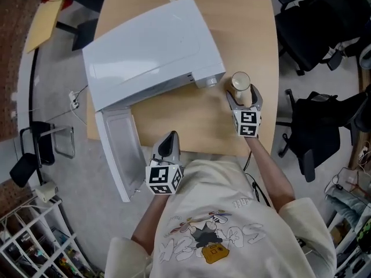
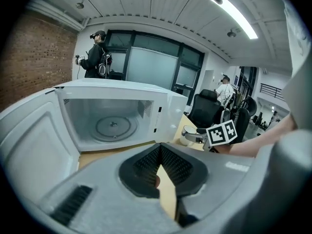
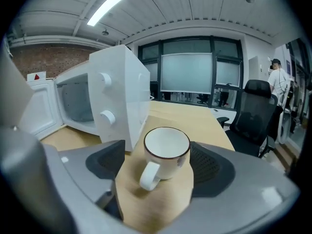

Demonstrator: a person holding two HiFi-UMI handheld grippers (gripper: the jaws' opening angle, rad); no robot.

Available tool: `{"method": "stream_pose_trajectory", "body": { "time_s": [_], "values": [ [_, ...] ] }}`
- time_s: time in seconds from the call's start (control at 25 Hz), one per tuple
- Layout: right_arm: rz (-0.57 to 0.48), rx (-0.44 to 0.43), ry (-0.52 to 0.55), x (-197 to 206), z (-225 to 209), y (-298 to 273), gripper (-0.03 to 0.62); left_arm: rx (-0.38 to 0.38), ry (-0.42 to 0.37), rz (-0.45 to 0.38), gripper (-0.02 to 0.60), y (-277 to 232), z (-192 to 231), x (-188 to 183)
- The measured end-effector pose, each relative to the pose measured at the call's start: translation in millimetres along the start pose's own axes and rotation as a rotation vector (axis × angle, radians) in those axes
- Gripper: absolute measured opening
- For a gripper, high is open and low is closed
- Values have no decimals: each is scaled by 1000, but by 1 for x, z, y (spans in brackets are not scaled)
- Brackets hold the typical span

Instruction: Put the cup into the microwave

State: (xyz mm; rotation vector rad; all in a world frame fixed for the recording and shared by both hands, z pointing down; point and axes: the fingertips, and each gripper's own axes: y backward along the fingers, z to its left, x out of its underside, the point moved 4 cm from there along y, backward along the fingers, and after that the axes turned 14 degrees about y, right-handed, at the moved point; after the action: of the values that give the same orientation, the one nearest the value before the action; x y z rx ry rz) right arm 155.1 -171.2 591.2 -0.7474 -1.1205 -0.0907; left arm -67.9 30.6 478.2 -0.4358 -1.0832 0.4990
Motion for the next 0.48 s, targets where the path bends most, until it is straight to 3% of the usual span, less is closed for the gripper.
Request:
{"method": "stream_pose_trajectory", "body": {
  "time_s": [0.24, 0.48],
  "values": [
    [38, 36, 7, 7, -10, -39, 439, -87, 44, -38, 5, 18, 20, -1],
    [79, 45, -2, 16, -15, -55, 408, -126, 63, -63, 5, 26, 30, -1]
  ]
}}
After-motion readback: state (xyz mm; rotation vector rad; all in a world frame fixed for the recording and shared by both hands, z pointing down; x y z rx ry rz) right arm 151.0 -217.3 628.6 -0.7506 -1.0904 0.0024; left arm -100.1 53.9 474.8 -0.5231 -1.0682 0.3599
